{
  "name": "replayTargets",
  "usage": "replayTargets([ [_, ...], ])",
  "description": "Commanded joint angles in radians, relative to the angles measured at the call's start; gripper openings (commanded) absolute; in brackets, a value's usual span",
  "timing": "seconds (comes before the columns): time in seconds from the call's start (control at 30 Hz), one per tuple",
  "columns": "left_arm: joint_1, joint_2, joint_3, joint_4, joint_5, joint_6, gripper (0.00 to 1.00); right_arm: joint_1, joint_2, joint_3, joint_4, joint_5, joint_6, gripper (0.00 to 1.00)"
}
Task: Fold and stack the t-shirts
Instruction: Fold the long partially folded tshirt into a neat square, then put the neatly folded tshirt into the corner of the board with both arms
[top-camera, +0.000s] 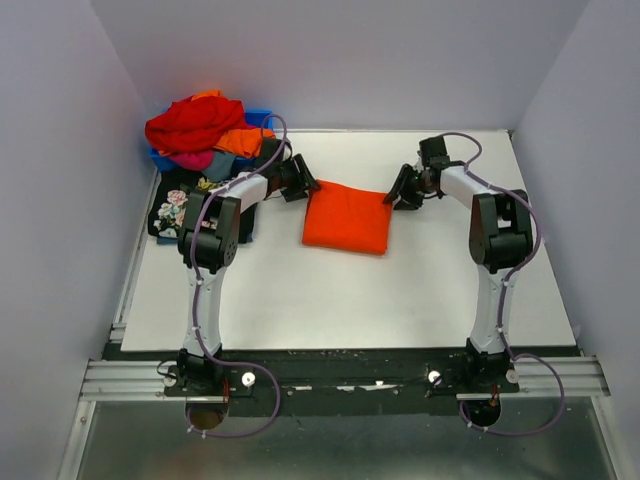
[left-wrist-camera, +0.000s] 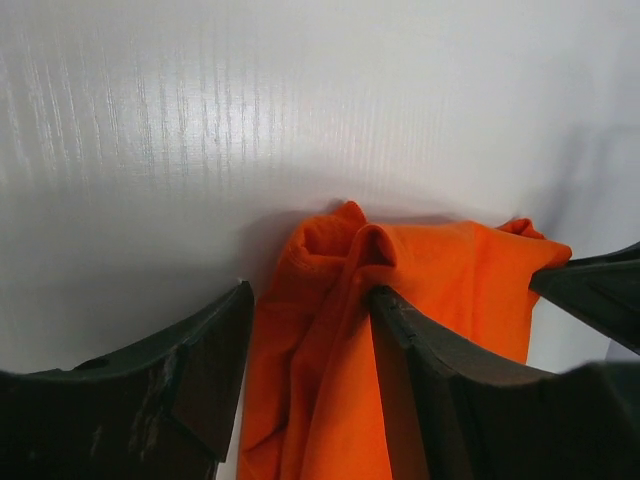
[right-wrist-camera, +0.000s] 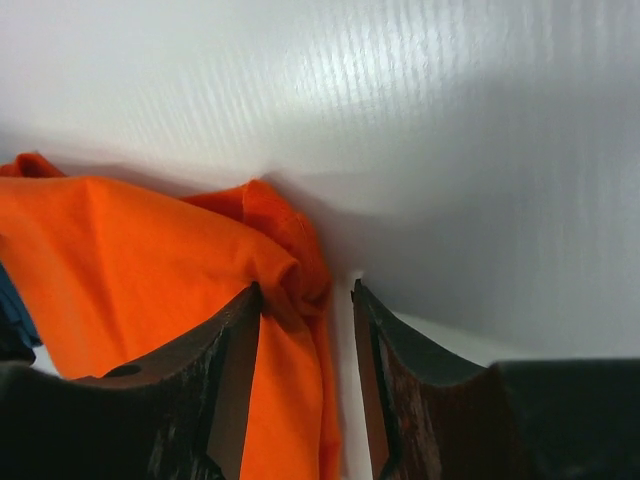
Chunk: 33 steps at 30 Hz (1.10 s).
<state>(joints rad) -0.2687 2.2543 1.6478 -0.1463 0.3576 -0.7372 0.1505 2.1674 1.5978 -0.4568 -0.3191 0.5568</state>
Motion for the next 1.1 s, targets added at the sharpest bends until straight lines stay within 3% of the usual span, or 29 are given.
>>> replayTargets([
  [0.0,-0.001,0.039,0.029,0.016,0.03,-0.008,0.65,0.023,0.06,0.054,-0.008,0.034,0.012,0.51],
  [0.13,-0.001,0.06,0.041,0.016,0.044,-0.011,0.62,0.034,0.074,0.068,-0.016,0.046,0.022,0.49],
  [0.43,0.0,0.094,0.041,0.074,0.08,-0.044,0.45,0.066,0.088,0.088,-0.022,0.086,0.025,0.44],
  [0.5,0.0,0.093,0.03,0.106,0.08,-0.051,0.33,0.078,0.088,0.093,-0.028,0.118,0.028,0.4],
  [0.57,0.0,0.08,0.012,0.138,0.067,-0.054,0.17,0.087,0.089,0.099,-0.028,0.135,0.034,0.33],
  [0.67,0.002,0.059,-0.011,0.181,0.055,-0.036,0.02,0.101,0.085,0.109,-0.023,0.175,0.029,0.2],
  [0.8,0.002,0.027,-0.025,0.189,0.049,0.008,0.0,0.104,0.039,0.084,0.013,0.21,0.006,0.03],
  [1.07,0.002,-0.166,-0.177,0.246,-0.02,0.062,0.0,0.109,-0.179,-0.093,0.142,0.245,-0.049,0.01],
])
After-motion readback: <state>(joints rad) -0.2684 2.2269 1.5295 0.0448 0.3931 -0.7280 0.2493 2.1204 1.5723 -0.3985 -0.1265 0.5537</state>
